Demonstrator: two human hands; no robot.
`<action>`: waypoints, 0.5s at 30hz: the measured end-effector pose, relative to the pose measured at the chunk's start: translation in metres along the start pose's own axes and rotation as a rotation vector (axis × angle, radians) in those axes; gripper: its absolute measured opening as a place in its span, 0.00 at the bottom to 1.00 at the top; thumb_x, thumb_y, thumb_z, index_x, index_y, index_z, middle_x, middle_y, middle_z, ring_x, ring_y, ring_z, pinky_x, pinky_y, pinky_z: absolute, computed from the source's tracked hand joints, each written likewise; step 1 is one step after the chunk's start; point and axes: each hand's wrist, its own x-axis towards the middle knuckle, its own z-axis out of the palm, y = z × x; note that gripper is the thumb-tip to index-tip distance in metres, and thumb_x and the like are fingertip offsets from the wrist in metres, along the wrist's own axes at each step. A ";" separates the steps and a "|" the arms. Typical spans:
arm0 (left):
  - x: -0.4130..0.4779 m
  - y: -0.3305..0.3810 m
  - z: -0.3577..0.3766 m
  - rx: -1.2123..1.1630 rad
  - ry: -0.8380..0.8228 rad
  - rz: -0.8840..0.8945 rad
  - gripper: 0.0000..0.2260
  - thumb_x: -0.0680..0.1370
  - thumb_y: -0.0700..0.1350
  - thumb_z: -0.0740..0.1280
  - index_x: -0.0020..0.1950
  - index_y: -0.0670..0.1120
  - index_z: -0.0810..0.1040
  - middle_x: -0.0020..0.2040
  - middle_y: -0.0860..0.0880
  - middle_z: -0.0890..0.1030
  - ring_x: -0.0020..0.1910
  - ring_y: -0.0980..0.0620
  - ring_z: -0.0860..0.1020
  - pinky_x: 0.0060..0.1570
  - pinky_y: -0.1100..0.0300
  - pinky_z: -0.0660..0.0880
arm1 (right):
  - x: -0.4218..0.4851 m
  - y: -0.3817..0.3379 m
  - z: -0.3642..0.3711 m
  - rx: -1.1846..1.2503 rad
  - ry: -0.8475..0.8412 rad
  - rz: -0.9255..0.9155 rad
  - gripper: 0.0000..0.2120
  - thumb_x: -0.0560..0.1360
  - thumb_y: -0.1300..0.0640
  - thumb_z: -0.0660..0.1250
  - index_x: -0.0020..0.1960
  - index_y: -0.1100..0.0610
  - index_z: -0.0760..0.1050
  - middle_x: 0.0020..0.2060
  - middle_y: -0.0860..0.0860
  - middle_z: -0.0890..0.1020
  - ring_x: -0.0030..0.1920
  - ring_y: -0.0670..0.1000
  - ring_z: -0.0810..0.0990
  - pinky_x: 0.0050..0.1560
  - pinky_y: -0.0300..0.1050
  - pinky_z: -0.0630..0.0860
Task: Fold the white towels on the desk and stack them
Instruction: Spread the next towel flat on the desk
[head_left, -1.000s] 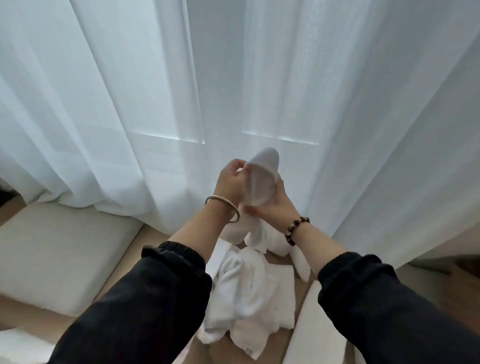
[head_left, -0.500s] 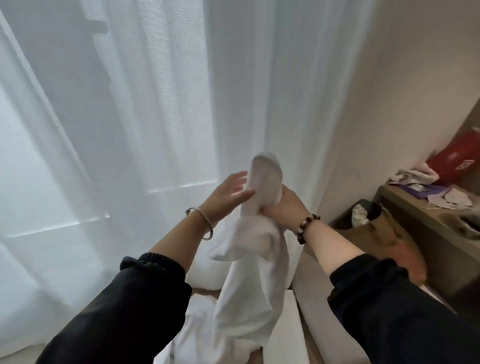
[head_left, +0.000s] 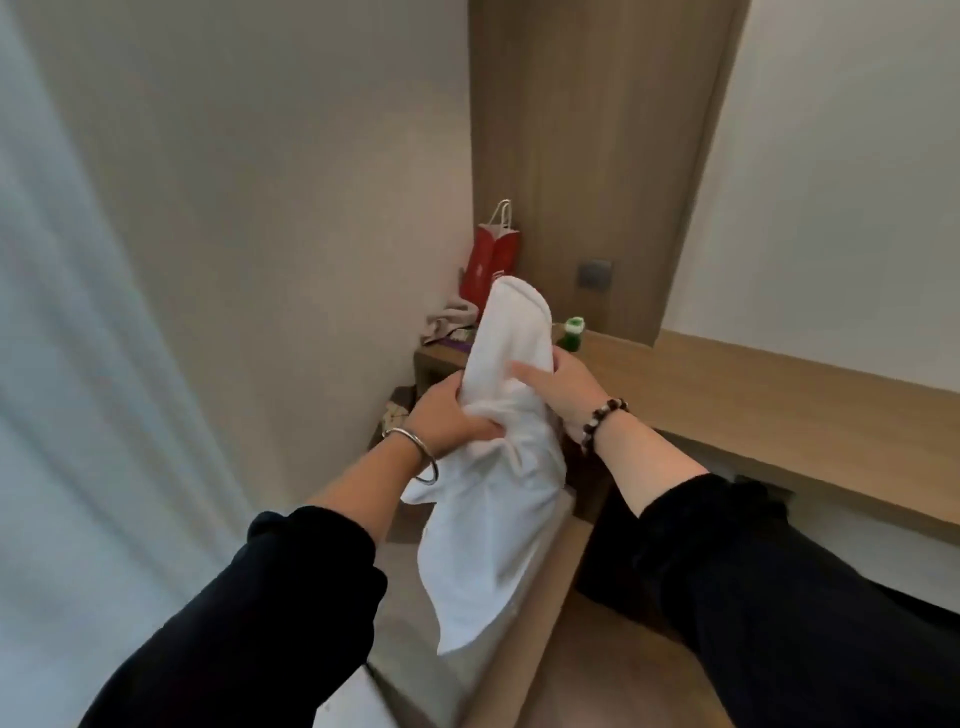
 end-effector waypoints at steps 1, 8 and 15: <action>0.018 0.012 0.021 -0.032 -0.025 0.019 0.23 0.67 0.40 0.76 0.57 0.51 0.72 0.47 0.57 0.78 0.46 0.59 0.75 0.38 0.72 0.69 | 0.003 0.004 -0.029 0.028 -0.004 0.021 0.17 0.72 0.49 0.72 0.58 0.53 0.75 0.56 0.54 0.81 0.53 0.51 0.81 0.55 0.51 0.78; 0.134 0.078 0.153 -0.186 -0.120 0.034 0.20 0.68 0.39 0.76 0.56 0.49 0.73 0.48 0.55 0.79 0.43 0.62 0.76 0.37 0.74 0.71 | 0.003 0.052 -0.185 0.253 -0.082 0.022 0.40 0.56 0.41 0.80 0.63 0.52 0.72 0.58 0.52 0.81 0.59 0.53 0.79 0.57 0.49 0.76; 0.206 0.085 0.246 -0.439 -0.258 -0.071 0.24 0.64 0.41 0.76 0.59 0.42 0.77 0.55 0.43 0.81 0.55 0.43 0.79 0.56 0.49 0.77 | 0.031 0.094 -0.277 0.125 0.215 0.164 0.19 0.68 0.55 0.76 0.58 0.52 0.76 0.54 0.51 0.82 0.55 0.51 0.80 0.55 0.48 0.77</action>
